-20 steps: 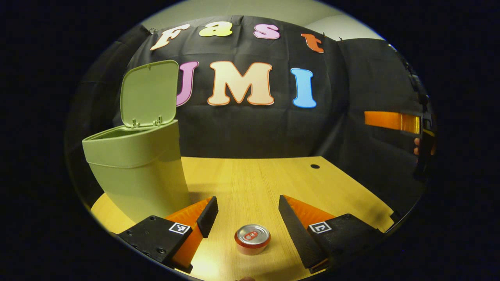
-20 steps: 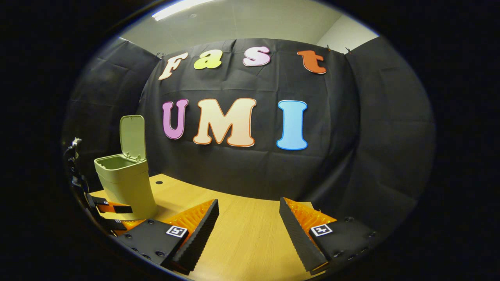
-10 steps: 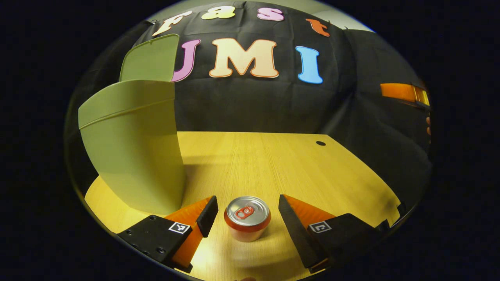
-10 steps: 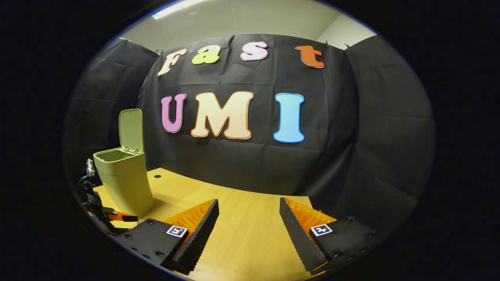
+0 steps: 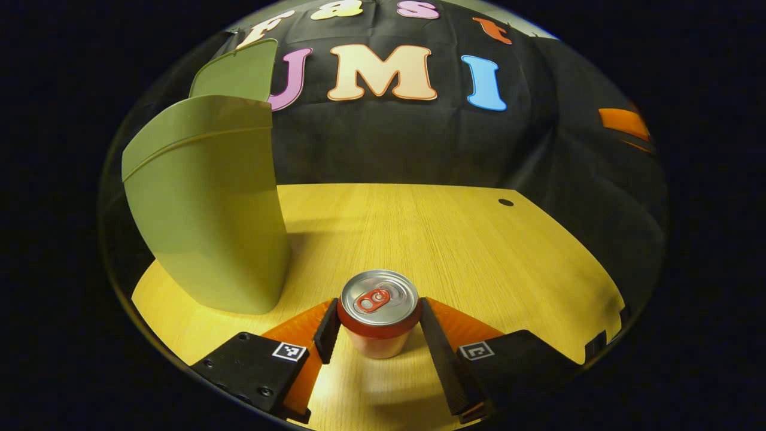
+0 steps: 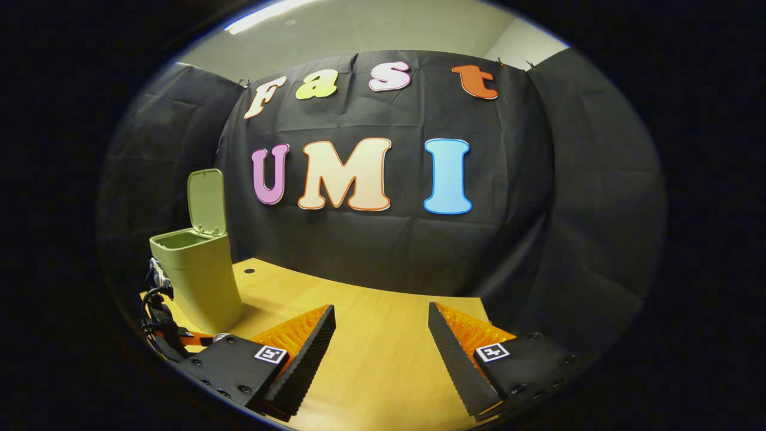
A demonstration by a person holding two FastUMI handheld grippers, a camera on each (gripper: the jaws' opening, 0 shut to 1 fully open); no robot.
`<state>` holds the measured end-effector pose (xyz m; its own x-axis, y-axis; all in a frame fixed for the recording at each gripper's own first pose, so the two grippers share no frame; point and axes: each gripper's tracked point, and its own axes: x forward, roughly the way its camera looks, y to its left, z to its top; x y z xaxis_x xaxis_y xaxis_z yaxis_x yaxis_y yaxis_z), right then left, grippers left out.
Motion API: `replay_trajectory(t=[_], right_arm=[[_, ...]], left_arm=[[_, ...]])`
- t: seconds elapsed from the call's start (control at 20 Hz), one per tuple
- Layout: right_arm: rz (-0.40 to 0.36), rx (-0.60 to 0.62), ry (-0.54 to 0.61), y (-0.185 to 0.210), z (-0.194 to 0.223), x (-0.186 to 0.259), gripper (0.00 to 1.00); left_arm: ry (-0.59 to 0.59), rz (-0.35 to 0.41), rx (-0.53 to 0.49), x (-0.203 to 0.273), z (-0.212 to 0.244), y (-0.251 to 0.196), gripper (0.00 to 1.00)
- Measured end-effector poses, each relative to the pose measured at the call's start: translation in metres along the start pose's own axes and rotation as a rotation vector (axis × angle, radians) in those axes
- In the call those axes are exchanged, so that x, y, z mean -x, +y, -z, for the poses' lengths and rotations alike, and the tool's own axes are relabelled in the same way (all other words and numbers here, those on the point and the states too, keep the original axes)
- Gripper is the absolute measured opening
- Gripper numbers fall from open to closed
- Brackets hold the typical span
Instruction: Press the lid of the desktop garbage bin to open it, pick up the crumpled paper on the desktop and throw it into the bin, then pick up the pop can on the desktop and drop it into the bin, and finally close the garbage bin lid.
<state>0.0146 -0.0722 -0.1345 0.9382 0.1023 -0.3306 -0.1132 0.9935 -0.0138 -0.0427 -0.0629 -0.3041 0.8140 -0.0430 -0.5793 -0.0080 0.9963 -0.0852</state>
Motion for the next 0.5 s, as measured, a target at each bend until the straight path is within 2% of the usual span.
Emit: replay_trajectory(t=[0.2, 0.4, 0.5], right_arm=[[-0.054, -0.002, -0.02, 0.018, 0.004, 0.0, 0.98], [-0.067, -0.027, -0.021, 0.035, 0.005, 0.0, 0.98], [-0.071, -0.042, -0.005, 0.048, 0.009, -0.001, 1.0]], left_arm=[[-0.12, -0.011, -0.004, 0.011, -0.069, 0.003, 0.77], [-0.23, 0.019, -0.021, 0.025, -0.133, 0.0, 0.77], [-0.248, 0.036, -0.047, 0.026, -0.157, 0.004, 0.77]])
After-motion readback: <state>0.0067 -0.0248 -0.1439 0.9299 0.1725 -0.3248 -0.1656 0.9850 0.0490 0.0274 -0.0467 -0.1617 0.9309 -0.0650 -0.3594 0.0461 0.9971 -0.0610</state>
